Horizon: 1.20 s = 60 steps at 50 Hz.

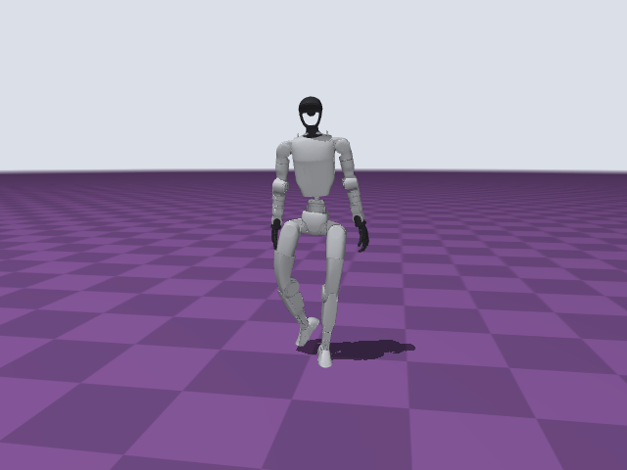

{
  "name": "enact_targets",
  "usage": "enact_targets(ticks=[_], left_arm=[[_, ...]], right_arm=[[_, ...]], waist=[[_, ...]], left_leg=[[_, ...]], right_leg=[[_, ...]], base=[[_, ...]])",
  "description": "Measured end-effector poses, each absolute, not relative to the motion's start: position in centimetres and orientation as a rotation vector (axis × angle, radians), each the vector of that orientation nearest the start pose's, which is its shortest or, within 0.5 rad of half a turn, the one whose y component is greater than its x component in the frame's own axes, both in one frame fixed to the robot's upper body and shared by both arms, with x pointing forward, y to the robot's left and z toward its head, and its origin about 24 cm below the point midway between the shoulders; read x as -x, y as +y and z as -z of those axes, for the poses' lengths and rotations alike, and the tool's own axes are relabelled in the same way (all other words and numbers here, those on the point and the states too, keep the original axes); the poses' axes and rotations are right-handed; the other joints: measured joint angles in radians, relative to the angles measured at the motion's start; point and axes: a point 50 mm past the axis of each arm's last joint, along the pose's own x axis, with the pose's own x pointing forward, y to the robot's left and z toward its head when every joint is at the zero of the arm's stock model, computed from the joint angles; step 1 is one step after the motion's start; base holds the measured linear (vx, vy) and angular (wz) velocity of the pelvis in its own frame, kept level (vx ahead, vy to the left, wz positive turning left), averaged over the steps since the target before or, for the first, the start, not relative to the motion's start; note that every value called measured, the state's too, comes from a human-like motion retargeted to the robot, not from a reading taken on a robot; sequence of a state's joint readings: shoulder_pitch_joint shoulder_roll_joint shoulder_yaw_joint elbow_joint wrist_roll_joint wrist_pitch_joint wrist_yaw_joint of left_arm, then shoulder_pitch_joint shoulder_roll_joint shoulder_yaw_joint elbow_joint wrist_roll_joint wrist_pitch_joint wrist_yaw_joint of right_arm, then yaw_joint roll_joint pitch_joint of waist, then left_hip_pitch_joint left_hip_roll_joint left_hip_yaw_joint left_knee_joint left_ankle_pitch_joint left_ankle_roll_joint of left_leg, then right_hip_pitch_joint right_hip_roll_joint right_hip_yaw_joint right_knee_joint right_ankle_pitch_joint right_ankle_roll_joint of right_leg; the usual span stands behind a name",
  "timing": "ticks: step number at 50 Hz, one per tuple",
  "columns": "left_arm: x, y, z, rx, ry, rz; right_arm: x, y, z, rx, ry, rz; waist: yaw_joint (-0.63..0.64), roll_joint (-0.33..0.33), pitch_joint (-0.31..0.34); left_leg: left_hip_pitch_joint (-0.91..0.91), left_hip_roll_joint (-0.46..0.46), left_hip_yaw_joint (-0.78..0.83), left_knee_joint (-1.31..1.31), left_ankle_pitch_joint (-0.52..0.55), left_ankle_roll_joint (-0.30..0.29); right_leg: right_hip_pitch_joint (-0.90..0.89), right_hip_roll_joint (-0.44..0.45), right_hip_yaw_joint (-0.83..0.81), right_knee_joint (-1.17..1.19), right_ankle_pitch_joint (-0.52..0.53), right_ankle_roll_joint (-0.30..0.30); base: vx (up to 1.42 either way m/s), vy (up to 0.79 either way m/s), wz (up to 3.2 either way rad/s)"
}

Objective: In place motions

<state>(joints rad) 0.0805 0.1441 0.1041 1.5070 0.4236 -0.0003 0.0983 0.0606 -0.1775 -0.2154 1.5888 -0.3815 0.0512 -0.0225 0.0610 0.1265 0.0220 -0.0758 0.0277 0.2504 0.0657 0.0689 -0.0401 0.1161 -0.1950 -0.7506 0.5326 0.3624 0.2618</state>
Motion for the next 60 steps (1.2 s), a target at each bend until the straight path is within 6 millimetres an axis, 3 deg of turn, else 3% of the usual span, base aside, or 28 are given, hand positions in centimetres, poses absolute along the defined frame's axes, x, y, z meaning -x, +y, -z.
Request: enact_targets(ticks=[2,5,8,10,12,14,17,22,29,37,38,40,43,45,48,50,53,54,55,60], left_arm=[[0.3,22.7,17.4,-0.465,1.566,0.008],[0.1,23.4,17.3,-0.47,1.558,-0.035],[1.0,23.0,17.3,-0.46,1.579,-0.018],[1.0,22.9,17.4,-0.476,1.575,-0.017],[0.7,23.1,17.3,-0.519,1.541,-0.003],[-0.3,23.4,17.2,-0.599,1.466,0.02],[-1.8,23.2,17.0,-0.721,1.346,0.037],[-2.0,22.7,17.1,-0.746,1.306,0.128],[-0.4,23.6,17.1,-0.74,1.402,0.136],[1.6,23.0,17.2,-0.694,1.488,0.097],[1.7,22.8,17.2,-0.685,1.488,0.095],[1.7,22.5,17.3,-0.667,1.484,0.093],[1.8,22.4,17.3,-0.649,1.483,0.097],[1.6,22.5,17.3,-0.643,1.488,0.091],[0.8,22.3,17.4,-0.601,1.46,0.042],[-0.3,22.5,17.4,-0.565,1.424,0.03],[-2.2,22.3,17.4,-0.553,1.381,0.062],[-2.8,21.9,17.4,-0.545,1.369,0.068],[-3.5,21.5,17.5,-0.534,1.359,0.071],[-6.8,19.1,17.4,-0.414,1.247,0.105]], right_arm=[[0.8,-21.6,17.6,0.287,1.657,0.014],[-1.2,-20.8,17.8,0.343,1.571,-0.01],[-1.8,-20.6,17.8,0.446,1.508,-0.04],[-2.4,-20.6,17.8,0.508,1.465,-0.067],[-2.8,-20.6,17.7,0.555,1.438,-0.1],[-3.0,-20.5,17.7,0.577,1.423,-0.123],[-3.2,-20.6,17.7,0.576,1.411,-0.123],[-2.2,-20.5,17.8,0.535,1.448,-0.117],[-0.8,-21.5,17.7,0.504,1.522,-0.125],[-0.2,-23.0,17.3,0.329,1.605,0.034],[0.0,-23.1,17.3,0.302,1.612,0.056],[0.4,-23.1,17.2,0.257,1.627,0.096],[1.9,-22.8,17.2,0.211,1.68,0.119],[3.0,-22.3,17.2,0.189,1.727,0.105],[3.8,-21.5,17.2,0.199,1.766,0.053],[3.8,-21.1,17.3,0.224,1.762,-0.001],[4.0,-21.2,17.3,0.26,1.762,-0.073],[4.0,-21.3,17.3,0.27,1.763,-0.084],[4.0,-21.5,17.3,0.28,1.766,-0.09],[2.7,-22.3,17.2,0.266,1.725,0.004]], waist=[[0.014,-0.001,-0.009],[-0.013,-0.032,0.001],[-0.068,-0.077,0.021],[-0.069,-0.111,0.046],[-0.035,-0.138,0.064],[-0.011,-0.156,0.072],[-0.012,-0.153,0.083],[-0.062,-0.12,0.059],[-0.106,-0.088,0.026],[-0.168,-0.046,0.005],[-0.174,-0.042,-0.001],[-0.182,-0.057,-0.018],[-0.186,-0.066,-0.043],[-0.193,-0.071,-0.06],[-0.216,-0.14,-0.061],[-0.212,-0.212,-0.06],[-0.211,-0.263,-0.081],[-0.205,-0.259,-0.081],[-0.193,-0.251,-0.079],[-0.146,-0.221,-0.032]], left_leg=[[-0.063,0.05,-0.021,0.005,0.029,-0.024],[-0.079,0.026,-0.072,0.006,0.039,-0.028],[-0.019,-0.094,-0.151,-0.007,0.024,0.021],[0.011,-0.135,-0.179,-0.01,0.021,0.032],[0.037,-0.154,-0.177,-0.016,0.018,0.035],[0.043,-0.164,-0.167,-0.019,0.015,0.041],[0.046,-0.153,-0.15,-0.018,0.002,0.047],[0.043,-0.09,-0.06,-0.028,-0.039,0.058],[0.062,-0.003,0.183,-0.061,-0.104,0.048],[0.118,0.055,0.432,-0.065,-0.187,0.007],[0.127,0.063,0.472,-0.062,-0.195,-0.005],[0.147,0.051,0.563,-0.055,-0.208,-0.035],[0.186,0.069,0.662,-0.036,-0.207,-0.073],[0.199,0.095,0.698,-0.009,-0.179,-0.082],[0.207,0.132,0.731,0.109,-0.105,-0.048],[0.192,0.158,0.752,0.259,-0.079,0.043],[0.093,0.219,0.653,0.514,-0.111,0.249],[0.039,0.222,0.564,0.57,-0.124,0.267],[-0.018,0.215,0.457,0.611,-0.134,0.26],[-0.159,-0.02,0.043,0.538,-0.227,0.216]], right_leg=[[-0.139,0.133,0.156,-0.017,-0.066,0.0],[-0.187,0.188,0.272,-0.109,-0.186,0.0],[-0.138,0.108,0.299,-0.247,-0.318,-0.006],[-0.13,0.084,0.288,-0.343,-0.383,-0.079],[-0.134,0.095,0.359,-0.364,-0.331,-0.163],[-0.13,0.083,0.355,-0.322,-0.317,-0.1],[-0.123,0.081,0.333,-0.344,-0.333,-0.093],[-0.127,0.081,0.21,-0.379,-0.372,-0.136],[-0.116,0.044,-0.16,-0.384,-0.396,-0.192],[-0.104,0.053,-0.249,-0.36,-0.334,-0.224],[-0.095,0.059,-0.255,-0.37,-0.316,-0.238],[-0.081,0.056,-0.244,-0.404,-0.311,-0.143],[-0.127,0.096,-0.061,-0.456,-0.371,-0.207],[-0.144,0.086,-0.054,-0.465,-0.367,-0.219],[-0.157,0.056,0.045,-0.496,-0.392,-0.23],[-0.159,-0.007,0.053,-0.504,-0.403,-0.237],[-0.194,-0.075,0.126,-0.48,-0.417,-0.228],[-0.201,-0.071,0.14,-0.481,-0.415,-0.233],[-0.205,-0.059,0.157,-0.485,-0.412,-0.24],[-0.21,-0.028,0.27,-0.481,-0.394,-0.255]], base=[[-0.24,-0.29,1.0],[0.08,-0.02,1.73],[0.31,0.36,2.31],[0.2,0.13,1.36],[0.13,-0.02,0.18],[0.12,-0.04,0.31],[0.0,-0.03,-0.13],[0.01,-0.09,-1.31],[-0.04,-0.23,-2.48],[0.0,-0.28,-2.71],[0.08,-0.34,-2.39],[0.1,-0.41,-2.21],[0.17,-0.34,-1.9],[0.2,-0.54,-1.5],[0.1,-0.38,-1.17],[0.15,-0.4,-1.48],[0.22,-0.27,-1.17],[0.16,-0.19,-1.11],[0.08,-0.12,-1.49],[0.05,0.02,-1.43]])
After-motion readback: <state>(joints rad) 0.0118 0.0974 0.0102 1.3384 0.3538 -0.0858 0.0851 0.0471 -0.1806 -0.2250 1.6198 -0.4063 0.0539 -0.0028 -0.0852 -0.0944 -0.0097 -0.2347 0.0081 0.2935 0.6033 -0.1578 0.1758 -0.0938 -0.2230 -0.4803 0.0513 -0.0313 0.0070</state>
